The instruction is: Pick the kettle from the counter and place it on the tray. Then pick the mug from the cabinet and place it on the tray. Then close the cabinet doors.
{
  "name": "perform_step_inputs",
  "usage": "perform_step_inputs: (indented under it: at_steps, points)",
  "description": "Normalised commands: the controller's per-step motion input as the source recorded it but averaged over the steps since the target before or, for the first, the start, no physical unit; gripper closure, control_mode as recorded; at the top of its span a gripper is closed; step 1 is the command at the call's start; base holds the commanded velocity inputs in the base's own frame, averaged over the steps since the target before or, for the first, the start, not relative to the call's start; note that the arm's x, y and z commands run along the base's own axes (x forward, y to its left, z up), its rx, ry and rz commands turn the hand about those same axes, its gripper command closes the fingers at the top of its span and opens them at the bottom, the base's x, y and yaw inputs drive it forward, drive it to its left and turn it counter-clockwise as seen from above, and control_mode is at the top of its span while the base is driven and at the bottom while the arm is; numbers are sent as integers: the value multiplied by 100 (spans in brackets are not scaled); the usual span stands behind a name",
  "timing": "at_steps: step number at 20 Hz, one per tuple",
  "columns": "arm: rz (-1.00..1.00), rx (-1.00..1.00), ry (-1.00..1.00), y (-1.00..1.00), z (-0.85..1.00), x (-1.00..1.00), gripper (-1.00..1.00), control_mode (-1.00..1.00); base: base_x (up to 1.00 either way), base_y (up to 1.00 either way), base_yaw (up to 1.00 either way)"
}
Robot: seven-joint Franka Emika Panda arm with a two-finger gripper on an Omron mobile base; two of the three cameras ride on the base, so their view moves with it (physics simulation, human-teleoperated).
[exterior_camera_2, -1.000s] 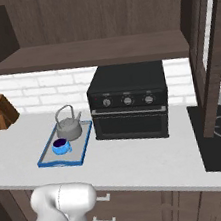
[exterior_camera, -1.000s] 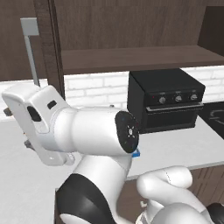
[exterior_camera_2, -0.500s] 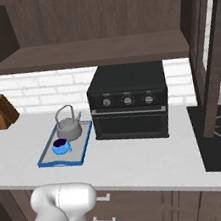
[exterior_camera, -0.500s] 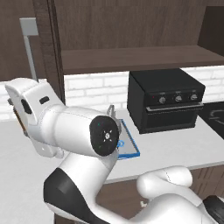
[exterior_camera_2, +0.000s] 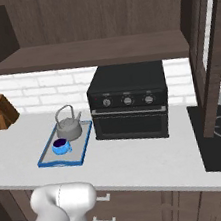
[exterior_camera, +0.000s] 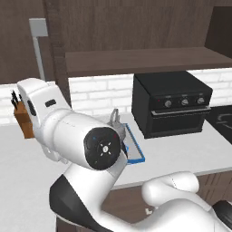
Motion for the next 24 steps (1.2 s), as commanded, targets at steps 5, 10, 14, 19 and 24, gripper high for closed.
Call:
perform_step_inputs:
  at_steps: [5,10,14,19,24]
  points:
    - [-16,0,0,-65,0,29,-100,-100,0,0,0]
    - [-19,0,0,-72,0,29,-100,-100,0,0,0]
    - [-20,0,2,-72,0,35,-100,-100,0,0,0]
    - [-18,0,4,-70,0,44,-100,-100,0,0,0]
    - [-21,0,5,-72,0,49,-100,-100,0,0,0]
